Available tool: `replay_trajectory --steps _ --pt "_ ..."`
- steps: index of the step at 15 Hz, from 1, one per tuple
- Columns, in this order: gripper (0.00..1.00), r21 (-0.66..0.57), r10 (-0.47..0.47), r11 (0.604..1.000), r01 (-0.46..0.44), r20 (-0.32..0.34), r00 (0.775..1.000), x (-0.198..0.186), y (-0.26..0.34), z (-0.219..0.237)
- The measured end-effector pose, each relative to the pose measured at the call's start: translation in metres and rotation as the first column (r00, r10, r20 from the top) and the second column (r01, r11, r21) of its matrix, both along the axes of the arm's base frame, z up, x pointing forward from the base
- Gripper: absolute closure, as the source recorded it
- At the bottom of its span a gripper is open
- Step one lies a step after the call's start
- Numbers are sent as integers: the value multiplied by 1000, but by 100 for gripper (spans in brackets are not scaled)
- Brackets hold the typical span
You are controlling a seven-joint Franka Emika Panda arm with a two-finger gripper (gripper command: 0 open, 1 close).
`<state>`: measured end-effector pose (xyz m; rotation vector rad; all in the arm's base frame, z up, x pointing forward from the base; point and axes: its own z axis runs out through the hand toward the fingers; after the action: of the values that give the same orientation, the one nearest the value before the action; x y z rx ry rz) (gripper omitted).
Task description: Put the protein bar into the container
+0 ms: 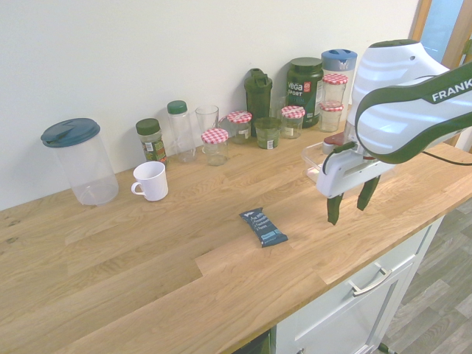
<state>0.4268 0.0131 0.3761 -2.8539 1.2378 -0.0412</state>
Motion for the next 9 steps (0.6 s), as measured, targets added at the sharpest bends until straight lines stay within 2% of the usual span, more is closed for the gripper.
replay_trajectory --steps 4,9 --pt "0 -19 -21 1000 21 4 1000 0 11 2" --pt "0 -53 -25 998 27 43 999 7 75 30"
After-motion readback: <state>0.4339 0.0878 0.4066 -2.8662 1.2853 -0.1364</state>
